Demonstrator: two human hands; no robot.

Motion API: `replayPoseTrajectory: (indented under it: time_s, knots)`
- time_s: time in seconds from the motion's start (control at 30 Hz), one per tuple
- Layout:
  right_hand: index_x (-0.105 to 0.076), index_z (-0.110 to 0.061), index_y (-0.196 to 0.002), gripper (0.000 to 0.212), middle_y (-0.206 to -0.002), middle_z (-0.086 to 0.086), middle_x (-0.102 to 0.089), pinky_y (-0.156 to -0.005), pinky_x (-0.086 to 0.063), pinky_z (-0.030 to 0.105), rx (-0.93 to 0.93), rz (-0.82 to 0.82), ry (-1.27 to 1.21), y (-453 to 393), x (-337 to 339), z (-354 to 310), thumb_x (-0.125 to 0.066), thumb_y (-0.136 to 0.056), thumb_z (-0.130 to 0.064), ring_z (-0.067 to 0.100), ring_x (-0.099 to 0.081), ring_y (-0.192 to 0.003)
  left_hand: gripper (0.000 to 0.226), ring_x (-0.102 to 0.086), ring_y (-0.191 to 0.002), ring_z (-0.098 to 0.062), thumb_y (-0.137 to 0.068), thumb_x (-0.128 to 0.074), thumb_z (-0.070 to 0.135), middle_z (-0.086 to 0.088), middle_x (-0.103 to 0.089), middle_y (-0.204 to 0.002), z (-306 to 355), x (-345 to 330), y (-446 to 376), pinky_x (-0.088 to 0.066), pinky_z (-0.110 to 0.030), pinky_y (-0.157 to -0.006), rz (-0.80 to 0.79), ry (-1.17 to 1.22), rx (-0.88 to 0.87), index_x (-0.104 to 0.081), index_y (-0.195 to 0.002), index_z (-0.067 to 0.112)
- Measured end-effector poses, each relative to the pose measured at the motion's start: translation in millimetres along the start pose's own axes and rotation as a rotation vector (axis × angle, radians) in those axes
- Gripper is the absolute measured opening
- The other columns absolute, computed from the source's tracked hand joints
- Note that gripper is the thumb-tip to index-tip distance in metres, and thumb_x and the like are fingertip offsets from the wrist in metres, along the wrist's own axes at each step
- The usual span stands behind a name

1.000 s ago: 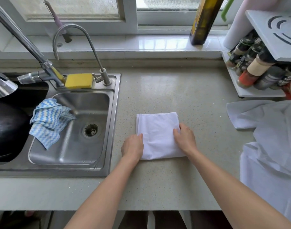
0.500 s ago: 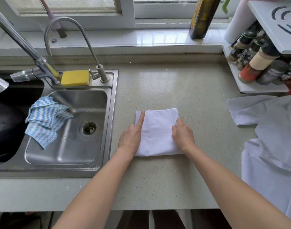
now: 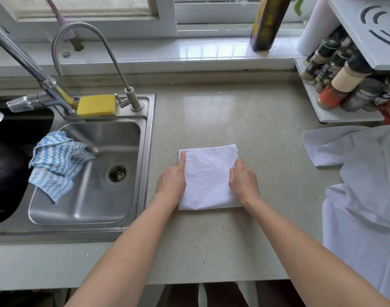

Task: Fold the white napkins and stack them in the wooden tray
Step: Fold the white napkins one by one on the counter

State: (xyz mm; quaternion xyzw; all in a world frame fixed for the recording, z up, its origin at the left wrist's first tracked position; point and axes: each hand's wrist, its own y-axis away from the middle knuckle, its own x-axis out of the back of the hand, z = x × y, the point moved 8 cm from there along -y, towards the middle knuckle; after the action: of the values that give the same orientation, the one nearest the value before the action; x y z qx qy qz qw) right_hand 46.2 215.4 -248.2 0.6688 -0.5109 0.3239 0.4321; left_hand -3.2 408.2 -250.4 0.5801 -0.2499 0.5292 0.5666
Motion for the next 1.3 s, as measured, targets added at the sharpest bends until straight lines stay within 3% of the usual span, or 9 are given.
replayPoseTrajectory:
  time_s: [0.43, 0.57, 0.7, 0.77, 0.83, 0.87, 0.93, 1.17, 1.3]
  knots:
    - [-0.044, -0.003, -0.108, 0.016, -0.093, 0.021, -0.061, -0.061, -0.035, 0.035, -0.041, -0.01, -0.02, 0, -1, 2, -0.037, -0.1, -0.014, 0.032, -0.049, -0.075, 0.079, -0.049, -0.069, -0.027, -0.089, -0.029, -0.001, -0.01, -0.048, -0.078, -1, 0, -3, -0.038, -0.035, -0.061, -0.005, 0.051, 0.041, 0.005, -0.153, 0.031]
    - [-0.045, -0.003, -0.107, 0.015, -0.094, 0.02, -0.061, -0.062, -0.033, 0.034, -0.075, -0.008, -0.089, 1, 2, 6, -0.039, -0.099, -0.015, 0.03, -0.048, -0.075, 0.069, -0.045, -0.059, -0.02, -0.095, -0.03, 0.011, -0.004, -0.051, -0.073, -3, 2, -5, -0.036, -0.031, -0.057, 0.066, -0.101, 0.137, 0.002, -0.153, 0.029]
    - [-0.039, -0.005, -0.12, 0.024, -0.095, 0.014, -0.059, -0.06, -0.037, 0.034, -0.119, 0.059, 0.028, 11, 6, 2, -0.042, -0.097, -0.013, 0.027, -0.05, -0.075, 0.059, -0.047, -0.094, -0.023, -0.098, -0.029, 0.034, -0.009, -0.053, -0.112, 4, -4, -1, -0.034, -0.035, -0.078, 0.219, -0.222, 0.112, -0.009, -0.153, 0.021]
    - [-0.029, -0.011, -0.137, 0.045, -0.122, 0.014, -0.051, -0.078, -0.042, 0.035, 0.007, 0.154, 0.268, 22, 3, -15, -0.044, -0.095, -0.01, 0.029, -0.051, -0.103, 0.059, -0.04, -0.114, -0.027, -0.098, -0.028, 0.035, -0.011, -0.042, -0.127, 4, -7, -1, -0.029, -0.042, -0.099, 0.297, -0.22, 0.067, -0.013, -0.152, 0.018]
    - [-0.017, -0.015, -0.15, 0.06, -0.155, 0.015, -0.019, -0.113, -0.02, 0.036, 0.21, 0.193, 0.292, 35, -11, -40, -0.042, -0.096, -0.01, 0.03, -0.017, -0.144, 0.06, -0.024, -0.135, -0.032, -0.097, -0.028, 0.033, -0.014, -0.029, -0.144, 3, -12, -3, -0.009, -0.049, -0.115, 0.34, -0.201, 0.022, -0.013, -0.152, 0.014]
    - [-0.012, -0.016, -0.152, 0.061, -0.16, 0.011, -0.005, -0.118, -0.001, 0.033, 0.298, 0.156, 0.247, 41, -22, -51, -0.039, -0.098, -0.012, 0.025, 0.001, -0.148, 0.061, -0.013, -0.143, -0.032, -0.097, -0.029, 0.032, -0.013, -0.021, -0.152, 2, -14, -5, -0.001, -0.05, -0.117, 0.346, -0.187, 0.005, -0.013, -0.153, 0.013]
    - [-0.007, -0.017, -0.153, 0.056, -0.16, 0.005, 0.005, -0.114, 0.017, 0.029, 0.393, 0.03, 0.21, 49, -49, -62, -0.032, -0.102, -0.02, 0.02, 0.011, -0.147, 0.062, 0.003, -0.147, -0.03, -0.097, -0.029, 0.033, -0.011, -0.008, -0.16, -1, -18, -8, 0.007, -0.049, -0.117, 0.346, -0.166, -0.013, -0.01, -0.153, 0.015]
    - [0.006, -0.025, -0.152, 0.06, -0.159, -0.003, 0.013, -0.117, 0.015, 0.03, 0.269, 0.016, 0.323, 49, -54, -3, -0.022, -0.101, -0.044, 0.012, 0.016, -0.145, 0.069, 0.017, -0.146, -0.028, -0.097, -0.011, 0.048, -0.01, 0.015, -0.159, -5, -15, -14, 0.009, -0.049, -0.118, 0.291, -0.229, -0.016, 0.008, -0.152, 0.011]
    - [0.01, -0.027, -0.15, 0.06, -0.154, -0.007, 0.022, -0.115, 0.018, 0.029, 0.234, 0.007, 0.32, 49, -53, 1, -0.017, -0.1, -0.046, 0.007, 0.024, -0.14, 0.071, 0.014, -0.147, -0.028, -0.098, -0.009, 0.049, -0.011, 0.013, -0.159, 26, -21, 19, 0.004, -0.043, -0.12, 0.296, -0.299, -0.462, 0.006, -0.152, 0.005]
